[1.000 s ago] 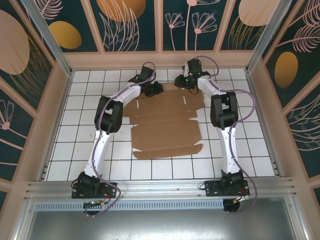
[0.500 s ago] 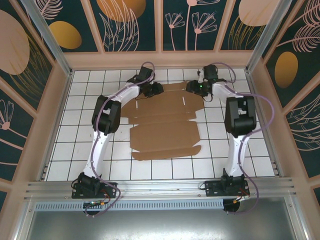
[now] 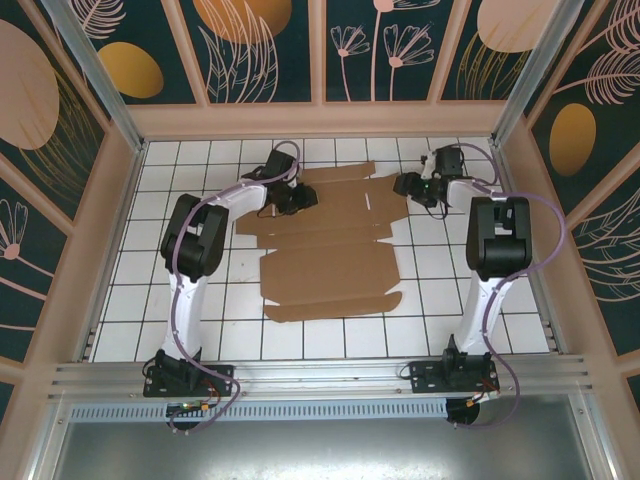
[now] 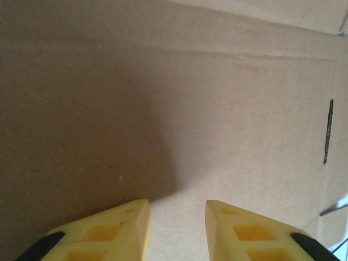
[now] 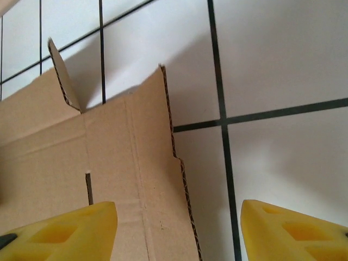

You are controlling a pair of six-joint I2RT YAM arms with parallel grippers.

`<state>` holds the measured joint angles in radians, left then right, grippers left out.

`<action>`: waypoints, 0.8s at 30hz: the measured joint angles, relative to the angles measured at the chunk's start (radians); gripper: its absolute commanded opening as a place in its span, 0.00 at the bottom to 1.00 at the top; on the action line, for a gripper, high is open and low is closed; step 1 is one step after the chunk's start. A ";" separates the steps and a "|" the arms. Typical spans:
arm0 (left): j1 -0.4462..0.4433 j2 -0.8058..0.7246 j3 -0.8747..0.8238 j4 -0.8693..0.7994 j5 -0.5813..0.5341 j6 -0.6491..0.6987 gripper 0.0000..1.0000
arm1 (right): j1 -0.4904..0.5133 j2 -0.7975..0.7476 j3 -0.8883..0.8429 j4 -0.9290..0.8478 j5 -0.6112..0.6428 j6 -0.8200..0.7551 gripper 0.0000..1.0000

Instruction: Fold the paper box

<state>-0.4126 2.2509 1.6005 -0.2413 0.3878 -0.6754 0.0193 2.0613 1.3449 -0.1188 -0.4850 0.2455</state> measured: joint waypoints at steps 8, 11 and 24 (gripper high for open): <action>0.003 0.005 -0.003 0.029 -0.008 -0.003 0.27 | -0.019 0.069 -0.009 0.081 -0.237 0.054 0.43; 0.003 0.005 -0.004 0.029 -0.012 -0.003 0.26 | -0.041 0.076 -0.039 0.133 -0.302 0.097 0.31; 0.003 0.005 -0.005 0.031 -0.030 -0.003 0.25 | 0.019 -0.055 -0.077 0.080 -0.200 0.075 0.04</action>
<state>-0.4095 2.2562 1.5951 -0.2104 0.3580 -0.6785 0.0383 2.0068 1.2675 -0.0383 -0.6849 0.3202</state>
